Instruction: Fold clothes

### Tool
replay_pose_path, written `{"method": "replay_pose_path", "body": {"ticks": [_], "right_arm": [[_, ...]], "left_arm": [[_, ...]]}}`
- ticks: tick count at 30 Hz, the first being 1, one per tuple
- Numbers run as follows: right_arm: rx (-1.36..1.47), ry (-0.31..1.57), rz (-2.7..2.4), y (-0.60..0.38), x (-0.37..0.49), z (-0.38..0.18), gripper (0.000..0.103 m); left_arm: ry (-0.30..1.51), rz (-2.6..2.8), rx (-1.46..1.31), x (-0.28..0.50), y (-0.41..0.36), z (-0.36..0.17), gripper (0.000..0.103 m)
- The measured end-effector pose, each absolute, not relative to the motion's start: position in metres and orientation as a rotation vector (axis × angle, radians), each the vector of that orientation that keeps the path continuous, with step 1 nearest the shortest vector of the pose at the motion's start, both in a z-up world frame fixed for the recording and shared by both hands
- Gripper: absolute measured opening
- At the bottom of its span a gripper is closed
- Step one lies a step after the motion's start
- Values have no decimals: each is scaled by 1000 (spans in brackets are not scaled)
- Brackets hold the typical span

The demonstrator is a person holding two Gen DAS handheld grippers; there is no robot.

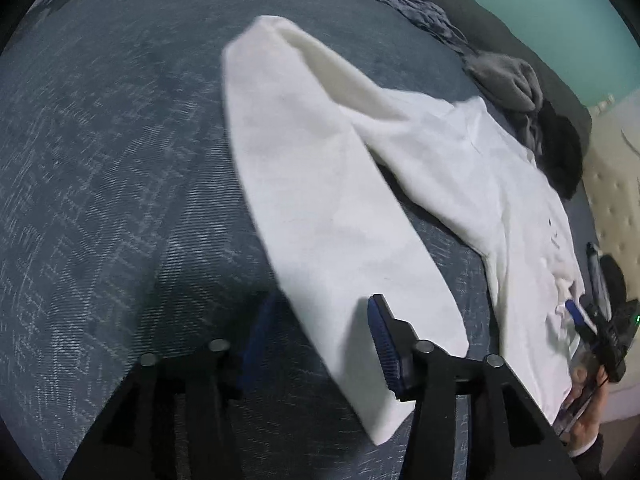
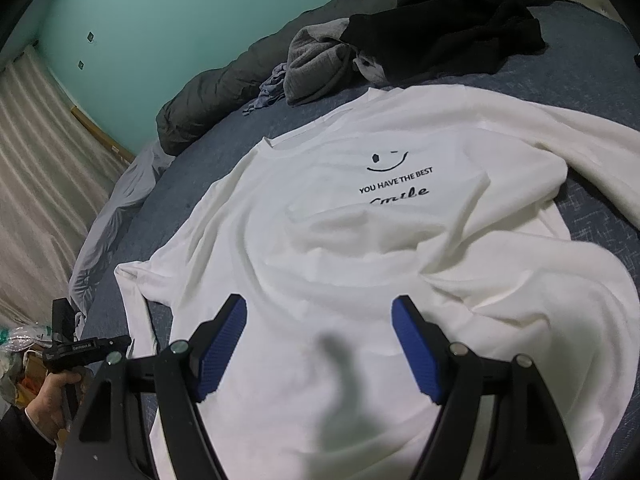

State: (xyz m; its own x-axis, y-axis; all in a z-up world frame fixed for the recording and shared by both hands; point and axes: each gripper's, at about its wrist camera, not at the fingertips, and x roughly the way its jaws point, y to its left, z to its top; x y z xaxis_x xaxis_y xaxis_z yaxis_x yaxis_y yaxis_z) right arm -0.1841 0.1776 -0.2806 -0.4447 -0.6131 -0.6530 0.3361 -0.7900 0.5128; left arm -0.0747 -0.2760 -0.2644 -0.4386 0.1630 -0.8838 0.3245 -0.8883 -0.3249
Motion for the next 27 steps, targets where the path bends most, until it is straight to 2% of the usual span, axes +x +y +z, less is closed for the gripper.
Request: {"method": "replay_pose_path", "body": {"ticks": [9, 14, 27], "right_arm": [[1185, -426, -2236, 180, -185, -280, 76], [1182, -420, -2239, 179, -184, -280, 76], [1187, -380, -2249, 172, -182, -283, 76]], "left_arm": [[540, -2510, 1595, -70, -292, -235, 3], [425, -2442, 1543, -50, -342, -205, 3], [304, -2272, 1420, -46, -436, -173, 3]]}}
